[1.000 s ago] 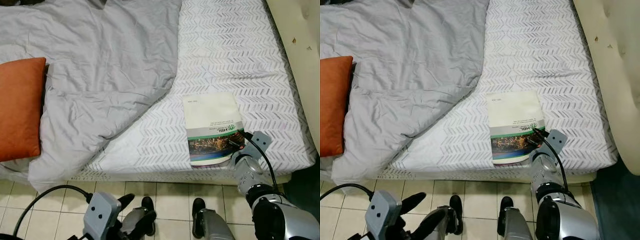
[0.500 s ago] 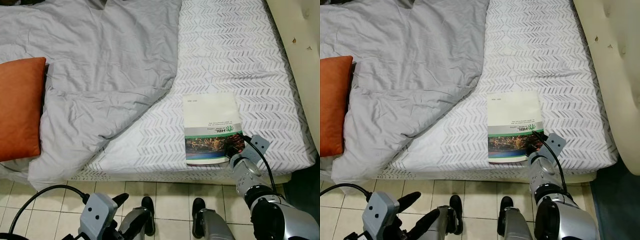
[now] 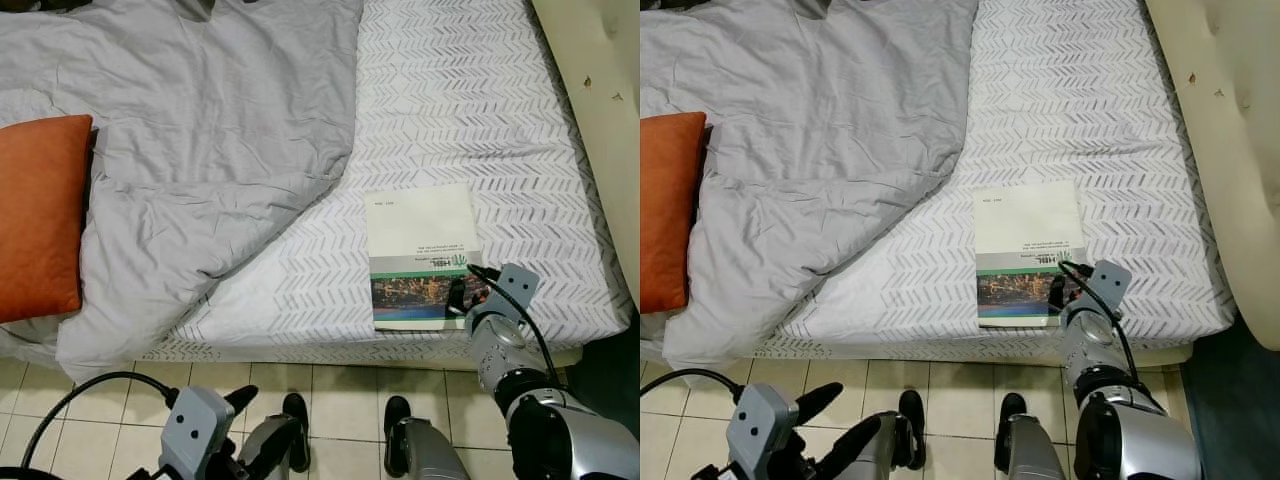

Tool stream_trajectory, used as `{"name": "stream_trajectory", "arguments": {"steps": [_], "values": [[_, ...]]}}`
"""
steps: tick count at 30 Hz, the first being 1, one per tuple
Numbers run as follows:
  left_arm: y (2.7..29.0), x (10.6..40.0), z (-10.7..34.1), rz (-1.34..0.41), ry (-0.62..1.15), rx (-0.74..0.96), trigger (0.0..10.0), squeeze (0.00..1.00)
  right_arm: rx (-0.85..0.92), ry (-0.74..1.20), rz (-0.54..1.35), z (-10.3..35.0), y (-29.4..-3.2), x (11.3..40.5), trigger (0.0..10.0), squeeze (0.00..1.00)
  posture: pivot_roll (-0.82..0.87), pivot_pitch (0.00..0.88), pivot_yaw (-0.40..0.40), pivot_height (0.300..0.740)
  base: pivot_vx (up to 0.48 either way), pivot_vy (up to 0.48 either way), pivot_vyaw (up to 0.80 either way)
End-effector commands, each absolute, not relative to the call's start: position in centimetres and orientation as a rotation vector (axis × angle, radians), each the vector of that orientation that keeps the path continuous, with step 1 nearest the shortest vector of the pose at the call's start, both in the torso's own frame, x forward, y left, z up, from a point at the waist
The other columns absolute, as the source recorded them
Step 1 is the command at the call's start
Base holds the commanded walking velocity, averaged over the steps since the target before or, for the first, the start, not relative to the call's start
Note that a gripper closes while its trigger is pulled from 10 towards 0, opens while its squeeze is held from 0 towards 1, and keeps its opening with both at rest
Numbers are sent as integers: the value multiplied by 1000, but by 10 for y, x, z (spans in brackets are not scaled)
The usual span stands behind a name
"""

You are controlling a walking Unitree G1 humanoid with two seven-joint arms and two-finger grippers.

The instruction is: Clean up the room

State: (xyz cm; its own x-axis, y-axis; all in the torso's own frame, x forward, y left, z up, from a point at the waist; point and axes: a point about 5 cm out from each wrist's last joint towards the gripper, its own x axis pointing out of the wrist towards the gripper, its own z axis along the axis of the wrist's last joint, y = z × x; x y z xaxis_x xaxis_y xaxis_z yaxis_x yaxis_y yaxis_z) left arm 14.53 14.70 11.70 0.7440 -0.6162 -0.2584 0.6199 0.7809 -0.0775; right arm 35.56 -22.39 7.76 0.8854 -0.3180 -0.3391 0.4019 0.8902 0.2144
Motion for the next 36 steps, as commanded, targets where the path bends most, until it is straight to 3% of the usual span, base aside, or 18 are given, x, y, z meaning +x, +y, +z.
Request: {"name": "stream_trajectory", "arguments": {"steps": [1,9,11,12,13,18,19,28,30,31,32,33,34,36], "values": [[151,142,112,-669,308,17,10000,0,270,348,-391,66,-224,348,10000,1000,217,475,98,740,0,0,0],[151,155,104,-653,280,42,10000,0,200,304,-348,74,-223,353,10000,1000,170,385,52,740,0,0,0],[148,168,99,-634,246,43,10000,0,168,261,-308,79,-218,356,10000,1000,132,288,18,740,0,0,0],[148,168,99,-634,246,43,10000,0,168,261,-308,79,-218,356,10000,1000,132,288,18,740,0,0,0],[148,190,94,-576,201,45,10000,0,108,192,-262,84,-214,357,10000,1000,92,160,-10,740,0,0,0],[159,218,87,-422,158,77,10000,0,55,103,-244,87,-216,353,10000,1000,59,56,-24,740,0,0,0],[167,234,80,-353,147,117,10000,0,20,43,-244,88,-224,345,10000,1000,18,0,-27,740,0,0,0],[172,263,78,-261,106,155,10000,0,-57,-63,-246,76,-236,305,10000,1000,-45,0,-12,740,0,0,0],[168,266,90,-210,38,153,10000,0,-94,-79,-211,65,-234,277,10000,1000,-72,0,2,740,0,0,0],[168,266,90,-210,38,153,10000,0,-94,-79,-211,65,-234,277,10000,1000,-72,0,2,740,0,0,0],[166,266,96,-189,-1,165,10000,0,-99,-73,-192,59,-232,264,10000,439,-72,0,3,740,0,0,0],[166,266,96,-189,-1,165,10000,0,-99,-73,-192,59,-232,264,10000,439,-72,0,3,740,0,0,0],[162,267,104,-176,-53,152,10000,0,-76,-47,-175,50,-229,249,10000,0,-71,0,3,740,0,0,0],[154,273,115,-174,-131,99,10000,0,28,3,-166,39,-225,228,10000,0,-79,0,-2,740,0,0,0]]}}
